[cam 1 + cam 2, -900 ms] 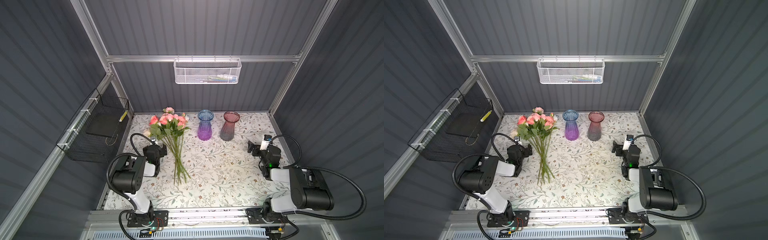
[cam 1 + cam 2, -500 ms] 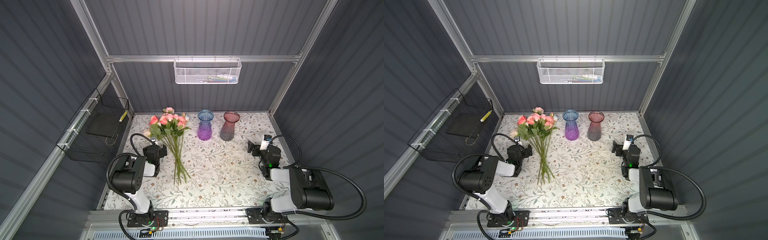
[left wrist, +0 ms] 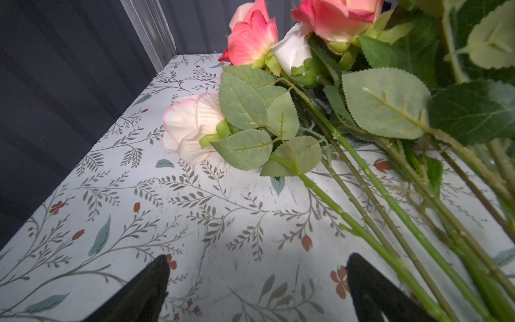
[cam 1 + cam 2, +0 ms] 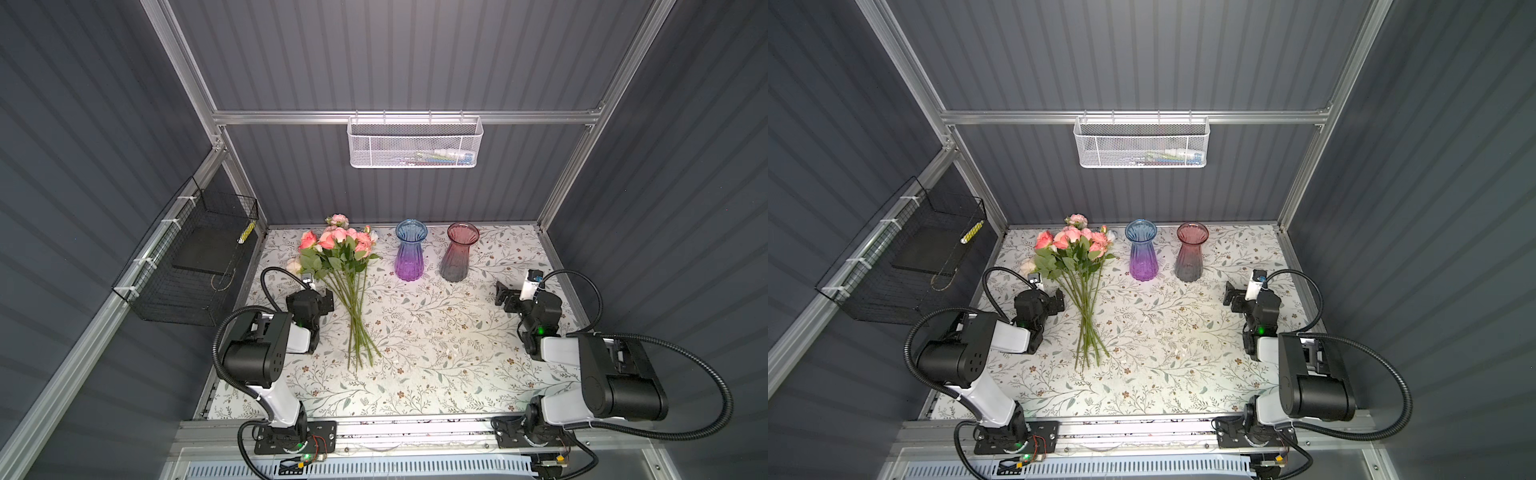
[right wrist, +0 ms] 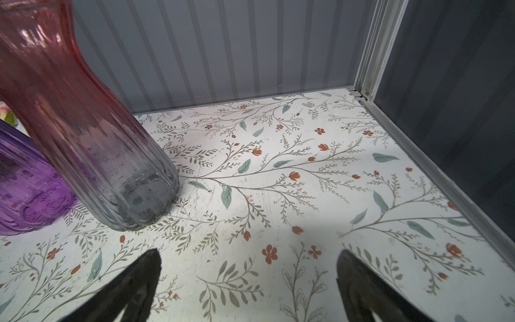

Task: Arrange the flowers into the vase

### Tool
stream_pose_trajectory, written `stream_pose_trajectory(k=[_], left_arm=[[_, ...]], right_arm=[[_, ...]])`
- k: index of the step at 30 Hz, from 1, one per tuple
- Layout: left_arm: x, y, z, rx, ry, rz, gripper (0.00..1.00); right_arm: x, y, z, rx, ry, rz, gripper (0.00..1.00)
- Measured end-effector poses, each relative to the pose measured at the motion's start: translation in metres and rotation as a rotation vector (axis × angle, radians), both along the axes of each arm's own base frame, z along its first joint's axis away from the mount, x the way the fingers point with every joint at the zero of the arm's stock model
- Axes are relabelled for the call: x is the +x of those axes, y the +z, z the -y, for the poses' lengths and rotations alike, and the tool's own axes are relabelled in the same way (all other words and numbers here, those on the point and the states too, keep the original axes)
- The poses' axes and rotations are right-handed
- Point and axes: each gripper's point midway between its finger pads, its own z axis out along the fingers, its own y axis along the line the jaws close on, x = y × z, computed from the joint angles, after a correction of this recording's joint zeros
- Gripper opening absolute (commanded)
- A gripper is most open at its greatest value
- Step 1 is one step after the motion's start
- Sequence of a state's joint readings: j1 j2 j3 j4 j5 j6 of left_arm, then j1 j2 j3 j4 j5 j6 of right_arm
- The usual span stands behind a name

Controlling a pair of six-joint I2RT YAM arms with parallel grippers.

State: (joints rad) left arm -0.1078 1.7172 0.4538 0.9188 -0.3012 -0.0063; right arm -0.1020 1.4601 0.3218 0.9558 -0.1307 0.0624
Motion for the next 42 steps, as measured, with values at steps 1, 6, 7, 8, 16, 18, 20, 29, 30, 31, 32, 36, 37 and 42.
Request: stream_pose_trajectory(k=[1,6,7,8,16,18,20,29,30,31,32,36,37,42], left_arm=[[0.0,0.0,0.0,0.0,0.0,0.0,1.0],[0.0,0.0,0.0,0.0,0.0,0.0,0.99],[0.0,0.0,0.0,0.0,0.0,0.0,1.0],[0.0,0.0,0.0,0.0,0.0,0.0,1.0],[0.0,0.0,0.0,-0.001,-0.001,0.0,0.99],[0.0,0.0,0.001,-0.002,-0.003,0.0,1.0],[0.0,0.0,0.001,-0.002,-0.003,0.001,1.0],[-0.002,0.011,0.001,-0.001,-0.008,0.008,1.0],[-0.004,0.019,0.001,-0.001,-0.008,0.017,1.0],[-0.005,0.03,0.001,-0.003,-0.008,0.033,1.0],[-0.006,0.04,0.001,-0.005,-0.008,0.05,1.0],[-0.014,0.083,0.001,-0.035,-0.007,0.111,1.0],[-0.015,0.094,0.001,-0.047,-0.007,0.121,1.0],[-0.02,0.168,0.008,-0.16,-0.017,0.182,1.0]], right_arm=[[0.0,0.0,0.0,0.0,0.0,0.0,0.99],[0.0,0.0,-0.004,-0.016,-0.003,0.0,0.99],[0.001,0.0,-0.005,-0.02,-0.002,-0.001,0.99],[0.001,0.0,-0.006,-0.021,-0.001,-0.001,0.99],[0.001,0.0,-0.004,-0.028,-0.011,-0.001,0.99],[0.001,0.0,-0.003,-0.029,-0.018,-0.001,0.99],[0.001,0.0,-0.002,-0.029,-0.023,-0.002,0.99],[-0.001,-0.001,0.008,-0.024,-0.074,-0.031,0.99],[-0.001,0.003,0.01,-0.024,-0.089,-0.034,0.99],[0.0,0.01,0.013,-0.025,-0.105,-0.03,0.99],[0.002,0.017,0.015,-0.025,-0.118,-0.022,0.99],[0.005,0.057,0.025,-0.024,-0.198,-0.005,0.99],[0.005,0.066,0.026,-0.021,-0.222,-0.015,0.99],[0.012,0.146,0.03,0.065,-0.318,-0.076,0.99]])
